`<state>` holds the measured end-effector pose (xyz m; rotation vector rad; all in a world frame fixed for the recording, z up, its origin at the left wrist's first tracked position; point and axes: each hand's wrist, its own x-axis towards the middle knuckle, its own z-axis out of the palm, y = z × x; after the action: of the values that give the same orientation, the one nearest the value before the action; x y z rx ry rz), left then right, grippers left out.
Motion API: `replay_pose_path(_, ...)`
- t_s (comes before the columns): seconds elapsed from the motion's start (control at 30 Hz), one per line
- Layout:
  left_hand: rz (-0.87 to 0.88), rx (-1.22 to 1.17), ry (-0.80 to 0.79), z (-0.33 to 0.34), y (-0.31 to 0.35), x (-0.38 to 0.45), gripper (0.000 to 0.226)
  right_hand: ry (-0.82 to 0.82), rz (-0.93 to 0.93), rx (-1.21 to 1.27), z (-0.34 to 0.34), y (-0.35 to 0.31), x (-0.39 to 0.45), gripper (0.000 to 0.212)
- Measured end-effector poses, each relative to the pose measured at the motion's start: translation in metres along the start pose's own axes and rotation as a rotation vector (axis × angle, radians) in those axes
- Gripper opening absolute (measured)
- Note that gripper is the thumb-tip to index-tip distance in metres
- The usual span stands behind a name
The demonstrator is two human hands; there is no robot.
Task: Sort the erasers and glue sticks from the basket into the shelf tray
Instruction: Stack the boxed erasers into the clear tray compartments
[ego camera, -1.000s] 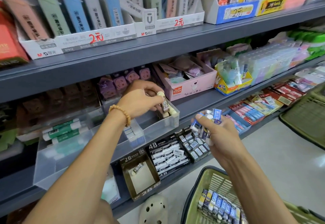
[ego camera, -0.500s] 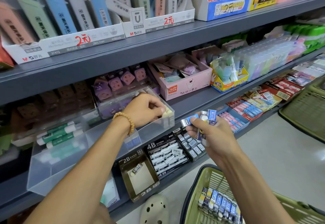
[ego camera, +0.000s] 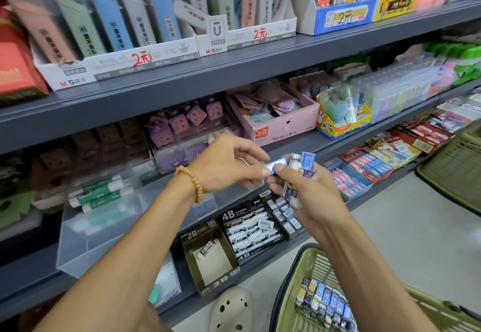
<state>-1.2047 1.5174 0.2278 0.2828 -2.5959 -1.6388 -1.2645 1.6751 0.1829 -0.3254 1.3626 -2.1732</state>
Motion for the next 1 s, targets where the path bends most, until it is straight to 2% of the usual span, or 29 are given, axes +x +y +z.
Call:
replay_pose_path(0.07, 0.024, -0.021, 0.017, -0.003, 0.001, -0.005, 0.016, -0.032, 0.003, -0.043, 0.006, -0.001, -0.001, 0.006)
replay_pose_path(0.17, 0.030, -0.078, 0.152, -0.019, 0.002, -0.016, 0.010, -0.068, 0.041, -0.105, 0.017, 0.000, -0.003, 0.010)
replay_pose_path(0.27, 0.002, -0.117, 0.300, -0.044, -0.005, -0.032, 0.021, -0.083, 0.052, -0.163, 0.026, 0.004, -0.005, 0.007)
replay_pose_path(0.47, -0.119, 0.046, 0.465, -0.082, -0.029, -0.062, 0.026, -0.115, 0.059, -0.280, 0.036, 0.009, -0.007, 0.019)
replay_pose_path(0.57, -0.140, 0.190, 0.455, -0.094, -0.040, -0.070, 0.025, -0.126, 0.049, -0.287, 0.041, 0.011, -0.010, 0.023)
replay_pose_path(0.77, -0.136, 0.572, 0.310, -0.083, -0.060, -0.061, 0.012, -0.128, 0.061, -0.299, 0.049, 0.017, -0.012, 0.014)
replay_pose_path(0.87, -0.126, 0.721, 0.326, -0.077, -0.067, -0.053, 0.010, -0.120, 0.056, -0.311, 0.050, 0.021, -0.010, 0.010)
replay_pose_path(1.0, -0.134, 0.802, 0.369, -0.072, -0.072, -0.053, 0.013, -0.147, 0.067, -0.341, 0.047, 0.028, -0.010, 0.017)
